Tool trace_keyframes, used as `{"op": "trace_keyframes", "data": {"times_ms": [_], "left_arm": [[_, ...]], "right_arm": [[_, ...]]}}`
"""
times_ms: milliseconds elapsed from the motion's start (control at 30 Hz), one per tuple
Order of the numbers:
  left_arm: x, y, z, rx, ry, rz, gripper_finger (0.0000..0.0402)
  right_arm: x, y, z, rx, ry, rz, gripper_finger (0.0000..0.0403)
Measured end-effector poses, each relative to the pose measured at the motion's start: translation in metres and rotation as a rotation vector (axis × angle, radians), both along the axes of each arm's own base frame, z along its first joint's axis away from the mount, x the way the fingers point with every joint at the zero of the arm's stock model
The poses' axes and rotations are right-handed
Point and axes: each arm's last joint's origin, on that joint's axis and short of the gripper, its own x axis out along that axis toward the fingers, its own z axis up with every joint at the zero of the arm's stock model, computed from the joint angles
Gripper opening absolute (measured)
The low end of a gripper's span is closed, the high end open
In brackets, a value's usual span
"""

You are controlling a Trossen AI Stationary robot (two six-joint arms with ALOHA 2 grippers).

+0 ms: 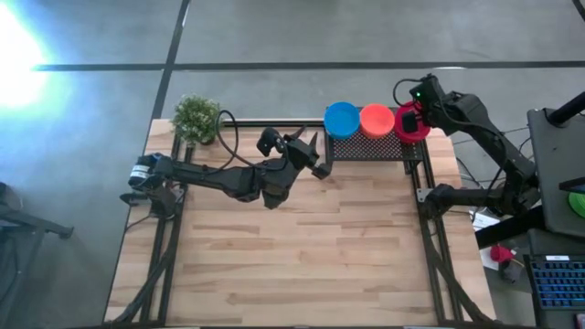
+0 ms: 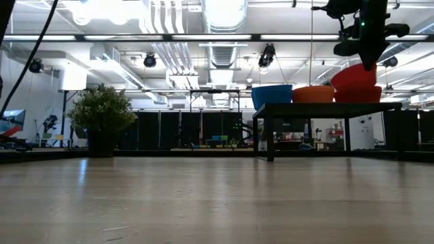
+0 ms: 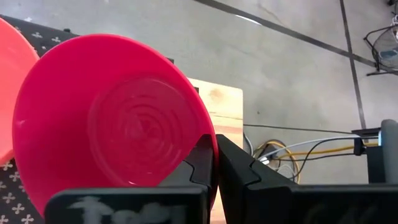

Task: Pick & Place Mini bowls
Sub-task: Stack the red bowl on the red bowl

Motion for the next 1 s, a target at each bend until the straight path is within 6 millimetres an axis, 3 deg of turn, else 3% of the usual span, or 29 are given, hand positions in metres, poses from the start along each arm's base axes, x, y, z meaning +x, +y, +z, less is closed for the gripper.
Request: {"op": "trace_keyframes", "data": {"times_ms": [233, 700, 1000], "left_arm": [[-0.0001, 0.0, 0.0001, 0.0, 0.0, 0.0, 0.0146], [0.0, 0.0, 0.0, 0.0, 0.0, 0.0, 0.0146], [0.0002, -0.0001, 0.0, 0.0, 0.0, -0.008, 0.0146]], "right_arm": [[0.0, 0.0001, -0.0008, 0.005, 0.006, 0.006, 0.0014], [0.0008, 0.0008, 0.0014, 0.015, -0.038, 0.015, 0.009], [0.0006, 0.0022, 0.0061, 0.022, -0.065, 0.03, 0.0104]]}}
